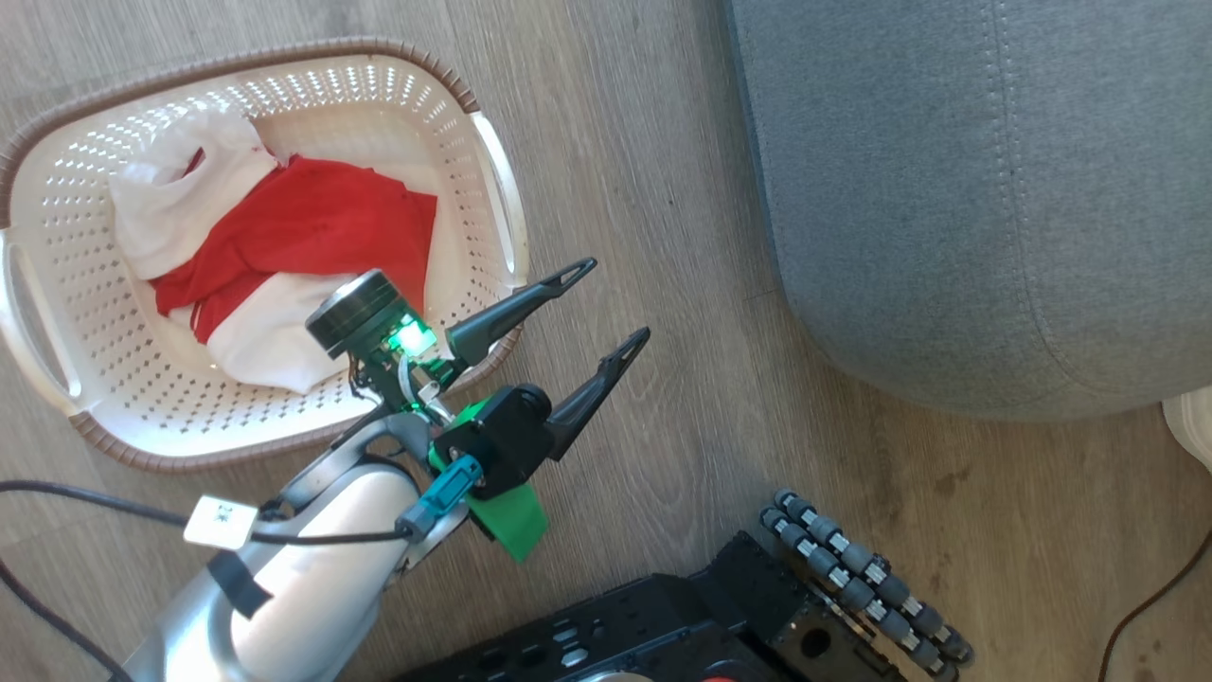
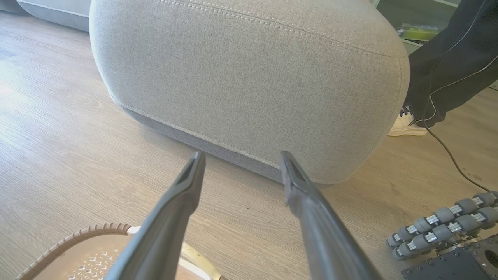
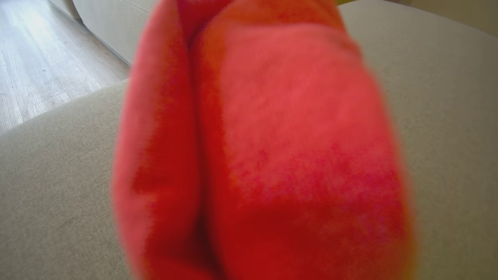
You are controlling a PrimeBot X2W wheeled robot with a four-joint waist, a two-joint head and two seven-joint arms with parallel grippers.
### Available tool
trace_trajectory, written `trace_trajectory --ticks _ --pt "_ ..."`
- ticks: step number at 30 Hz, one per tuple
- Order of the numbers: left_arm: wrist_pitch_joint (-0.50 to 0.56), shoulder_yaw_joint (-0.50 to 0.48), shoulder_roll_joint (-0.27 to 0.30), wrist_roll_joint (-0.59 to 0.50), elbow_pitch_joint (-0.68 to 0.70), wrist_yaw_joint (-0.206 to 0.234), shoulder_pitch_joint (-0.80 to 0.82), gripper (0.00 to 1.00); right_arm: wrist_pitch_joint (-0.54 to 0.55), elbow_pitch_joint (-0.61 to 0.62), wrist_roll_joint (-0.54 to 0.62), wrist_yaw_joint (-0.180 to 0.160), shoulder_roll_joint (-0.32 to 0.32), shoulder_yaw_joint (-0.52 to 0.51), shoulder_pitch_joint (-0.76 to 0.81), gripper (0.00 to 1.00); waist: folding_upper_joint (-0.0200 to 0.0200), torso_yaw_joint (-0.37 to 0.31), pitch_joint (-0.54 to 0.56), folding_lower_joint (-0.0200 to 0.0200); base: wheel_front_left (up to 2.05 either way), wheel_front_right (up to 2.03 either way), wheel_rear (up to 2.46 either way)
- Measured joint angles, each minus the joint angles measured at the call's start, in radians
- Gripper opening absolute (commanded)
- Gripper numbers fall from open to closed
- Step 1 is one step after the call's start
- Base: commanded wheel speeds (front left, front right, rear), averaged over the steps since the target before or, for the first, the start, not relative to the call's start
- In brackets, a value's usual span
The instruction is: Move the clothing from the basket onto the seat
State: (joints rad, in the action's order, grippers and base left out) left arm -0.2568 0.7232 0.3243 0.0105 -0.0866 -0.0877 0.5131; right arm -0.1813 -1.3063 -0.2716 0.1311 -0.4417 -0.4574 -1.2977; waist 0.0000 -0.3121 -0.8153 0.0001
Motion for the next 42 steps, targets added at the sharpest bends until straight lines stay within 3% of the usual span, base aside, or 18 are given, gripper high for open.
trace_trajectory --ticks 1,2,12,19,34,42 --pt "0.000 0.001 -0.001 0.000 -0.001 0.000 0.000 1.00 -0.007 -0.001 0.004 0.000 0.000 -0.005 0.001 0.42 0.0000 0.000 0.004 0.0000 0.00 0.00 0.00" --pt "0.000 0.001 -0.001 0.000 -0.001 0.000 0.000 1.00 -0.014 -0.002 0.013 0.000 -0.002 -0.010 0.002 1.00 0.0000 0.000 0.007 -0.0001 0.00 0.00 0.00" --pt "0.000 0.019 -0.019 0.002 -0.014 0.000 -0.002 1.00 -0.030 -0.008 0.066 0.000 -0.004 -0.061 0.045 1.00 0.0001 0.002 0.073 -0.0001 0.00 0.00 0.00" --pt "0.000 0.017 -0.072 0.038 -0.025 -0.001 -0.025 1.00 0.014 -0.009 0.139 0.000 -0.002 -0.048 0.083 1.00 0.0001 0.004 0.171 -0.0001 0.00 0.00 0.00" --pt "0.000 -0.023 -0.189 0.051 -0.030 -0.024 -0.112 1.00 0.042 -0.004 0.213 0.000 0.000 0.148 0.078 1.00 0.0001 0.033 0.380 -0.0001 0.00 0.00 0.00" --pt "0.000 -0.079 -0.236 0.051 -0.027 -0.032 -0.170 1.00 0.027 0.089 0.075 0.000 0.047 0.304 0.059 1.00 0.0001 0.067 0.490 -0.0001 0.00 0.00 0.00"
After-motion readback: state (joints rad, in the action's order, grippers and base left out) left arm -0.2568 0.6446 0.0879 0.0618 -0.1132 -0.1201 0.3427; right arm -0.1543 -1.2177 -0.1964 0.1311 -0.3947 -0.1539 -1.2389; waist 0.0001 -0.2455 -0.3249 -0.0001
